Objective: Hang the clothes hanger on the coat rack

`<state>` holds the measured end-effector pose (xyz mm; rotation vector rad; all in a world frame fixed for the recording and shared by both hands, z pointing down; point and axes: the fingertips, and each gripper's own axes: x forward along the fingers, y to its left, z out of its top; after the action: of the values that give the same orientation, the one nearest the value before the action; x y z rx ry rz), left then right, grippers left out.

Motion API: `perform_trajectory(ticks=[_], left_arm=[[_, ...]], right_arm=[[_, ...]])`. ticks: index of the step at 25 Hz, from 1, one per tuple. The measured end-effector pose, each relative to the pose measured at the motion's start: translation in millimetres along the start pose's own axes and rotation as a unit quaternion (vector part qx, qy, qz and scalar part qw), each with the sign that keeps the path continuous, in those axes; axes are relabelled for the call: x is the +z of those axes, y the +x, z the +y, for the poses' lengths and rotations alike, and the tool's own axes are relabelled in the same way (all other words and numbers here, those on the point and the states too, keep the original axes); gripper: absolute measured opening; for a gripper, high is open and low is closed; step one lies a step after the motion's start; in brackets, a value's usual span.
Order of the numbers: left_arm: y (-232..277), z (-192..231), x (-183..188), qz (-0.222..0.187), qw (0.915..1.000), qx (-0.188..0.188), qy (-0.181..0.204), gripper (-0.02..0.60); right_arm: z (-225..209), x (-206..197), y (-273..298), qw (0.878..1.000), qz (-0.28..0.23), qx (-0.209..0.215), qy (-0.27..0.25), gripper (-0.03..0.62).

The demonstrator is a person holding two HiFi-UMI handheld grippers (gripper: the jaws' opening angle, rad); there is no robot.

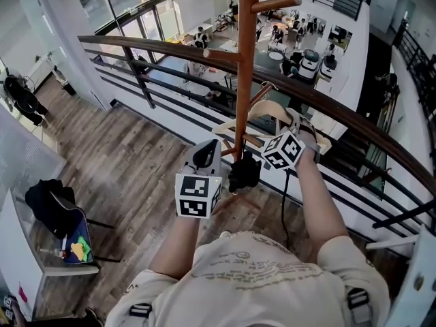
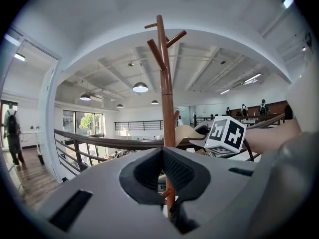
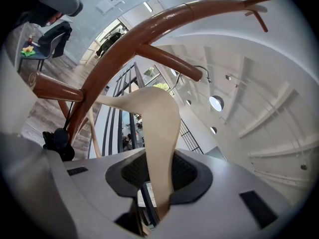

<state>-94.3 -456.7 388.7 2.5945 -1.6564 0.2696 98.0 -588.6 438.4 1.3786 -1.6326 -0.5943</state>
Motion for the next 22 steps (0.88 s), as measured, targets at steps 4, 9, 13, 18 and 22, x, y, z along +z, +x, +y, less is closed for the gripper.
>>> perform_trajectory(ticks=[4, 9, 13, 18, 22], left_arm=[[0.0, 1.5, -0.8, 0.000, 1.0000, -0.001, 0.000, 0.003], [-0.7, 1.6, -0.3, -0.001, 1.0000, -0.005, -0.001, 0.003], [1.0, 0.1, -2.8, 0.002, 1.0000, -0.008, -0.001, 0.003], [-1.6, 0.7, -6.0, 0.005, 1.0000, -0.007, 0.000, 0.003], [-4.9, 4.8, -6.5, 0.007, 1.0000, -0.002, -0.001, 0.004]], right_arm=[[5.0, -0.6, -4.6, 1.000, -0.001, 0.002, -0.008, 0.106], [15.3, -1.7, -13.7, 1.000, 0.000, 0.002, -0.024, 0.106], [22.9, -2.9, -15.9, 1.000, 0.001, 0.000, -0.030, 0.107], [31.8, -0.7, -16.8, 0.999, 0.006, -0.014, -0.050, 0.110], [38.6, 0.3, -17.6, 0.998, 0.007, -0.013, -0.054, 0.112]])
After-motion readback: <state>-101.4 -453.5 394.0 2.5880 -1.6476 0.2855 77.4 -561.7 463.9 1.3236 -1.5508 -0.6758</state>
